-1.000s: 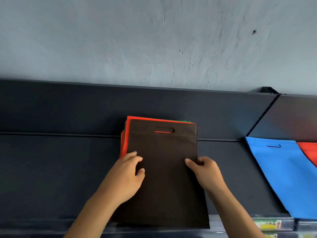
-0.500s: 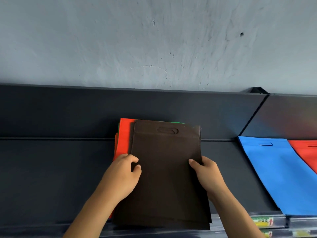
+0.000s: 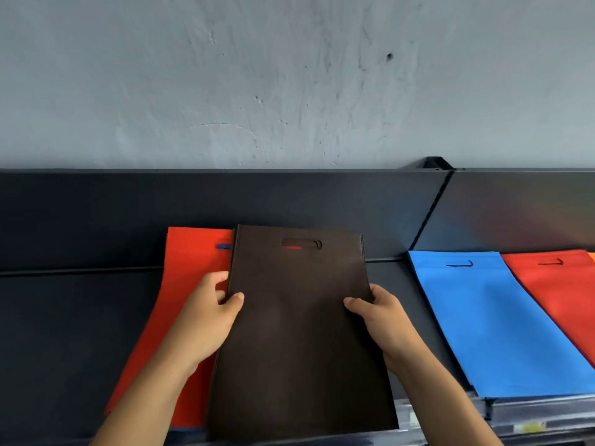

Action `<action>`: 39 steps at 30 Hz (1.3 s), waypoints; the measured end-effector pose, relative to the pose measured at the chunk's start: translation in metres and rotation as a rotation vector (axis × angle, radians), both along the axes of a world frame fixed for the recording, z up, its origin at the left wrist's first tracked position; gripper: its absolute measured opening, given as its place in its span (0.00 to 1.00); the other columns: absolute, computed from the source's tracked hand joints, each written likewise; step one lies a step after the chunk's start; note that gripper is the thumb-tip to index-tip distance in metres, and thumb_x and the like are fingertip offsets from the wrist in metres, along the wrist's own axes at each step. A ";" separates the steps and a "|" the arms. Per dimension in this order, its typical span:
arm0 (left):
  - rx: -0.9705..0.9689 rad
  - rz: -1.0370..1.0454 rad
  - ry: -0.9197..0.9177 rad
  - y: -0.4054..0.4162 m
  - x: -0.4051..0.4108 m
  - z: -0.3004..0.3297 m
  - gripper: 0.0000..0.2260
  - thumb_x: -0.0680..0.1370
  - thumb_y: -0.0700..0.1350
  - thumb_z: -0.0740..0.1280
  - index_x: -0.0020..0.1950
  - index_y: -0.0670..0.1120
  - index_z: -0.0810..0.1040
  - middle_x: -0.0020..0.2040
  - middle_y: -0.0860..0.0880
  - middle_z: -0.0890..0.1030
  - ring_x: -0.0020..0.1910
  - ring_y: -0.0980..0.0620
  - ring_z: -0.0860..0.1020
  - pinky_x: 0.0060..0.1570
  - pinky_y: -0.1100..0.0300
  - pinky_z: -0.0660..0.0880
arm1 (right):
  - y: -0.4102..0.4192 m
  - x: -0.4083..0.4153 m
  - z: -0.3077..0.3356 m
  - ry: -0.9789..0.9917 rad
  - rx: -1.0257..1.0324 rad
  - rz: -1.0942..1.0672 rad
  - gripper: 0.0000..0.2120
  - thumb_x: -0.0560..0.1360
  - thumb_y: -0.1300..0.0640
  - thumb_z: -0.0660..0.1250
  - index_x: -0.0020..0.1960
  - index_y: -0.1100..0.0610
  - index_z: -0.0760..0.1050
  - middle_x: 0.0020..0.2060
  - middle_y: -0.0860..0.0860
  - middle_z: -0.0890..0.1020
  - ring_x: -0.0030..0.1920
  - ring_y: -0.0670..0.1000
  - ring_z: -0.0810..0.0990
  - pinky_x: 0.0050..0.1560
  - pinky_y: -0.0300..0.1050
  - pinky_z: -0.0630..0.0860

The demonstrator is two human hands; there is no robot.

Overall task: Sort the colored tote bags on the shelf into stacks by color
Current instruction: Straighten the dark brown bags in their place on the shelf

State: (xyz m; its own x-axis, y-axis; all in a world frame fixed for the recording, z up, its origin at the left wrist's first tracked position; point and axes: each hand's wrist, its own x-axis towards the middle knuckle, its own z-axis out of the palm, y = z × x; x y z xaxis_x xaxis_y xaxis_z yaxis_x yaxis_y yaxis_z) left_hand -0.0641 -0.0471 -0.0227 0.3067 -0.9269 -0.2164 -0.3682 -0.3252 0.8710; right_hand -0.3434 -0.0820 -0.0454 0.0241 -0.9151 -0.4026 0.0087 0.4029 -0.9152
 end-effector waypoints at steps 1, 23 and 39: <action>-0.002 -0.015 -0.023 -0.002 -0.009 0.000 0.17 0.84 0.43 0.66 0.72 0.54 0.70 0.52 0.58 0.80 0.48 0.57 0.83 0.53 0.52 0.82 | -0.002 -0.008 0.000 0.007 0.008 0.006 0.10 0.82 0.64 0.69 0.63 0.60 0.78 0.50 0.58 0.89 0.50 0.61 0.90 0.57 0.63 0.85; 0.155 -0.265 -0.155 -0.039 -0.165 -0.042 0.25 0.83 0.50 0.66 0.80 0.49 0.68 0.79 0.52 0.69 0.77 0.53 0.67 0.70 0.59 0.64 | -0.046 -0.139 -0.051 0.590 -0.015 0.044 0.22 0.81 0.53 0.69 0.70 0.59 0.68 0.59 0.51 0.75 0.59 0.54 0.77 0.57 0.47 0.73; 0.173 -0.231 -0.240 -0.050 -0.183 -0.048 0.26 0.83 0.49 0.65 0.81 0.49 0.66 0.80 0.49 0.67 0.76 0.50 0.69 0.63 0.62 0.64 | -0.060 -0.145 -0.060 0.847 -0.164 0.202 0.36 0.81 0.49 0.67 0.83 0.61 0.58 0.71 0.55 0.74 0.74 0.62 0.68 0.74 0.56 0.68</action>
State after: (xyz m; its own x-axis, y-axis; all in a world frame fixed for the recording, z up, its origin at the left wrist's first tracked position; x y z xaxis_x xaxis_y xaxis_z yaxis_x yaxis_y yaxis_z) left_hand -0.2476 -0.0972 -0.0712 0.1542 -0.9337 -0.3232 -0.6358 -0.3442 0.6909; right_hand -0.4887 -0.1424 -0.1056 -0.0548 -0.9734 -0.2225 -0.7552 0.1862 -0.6285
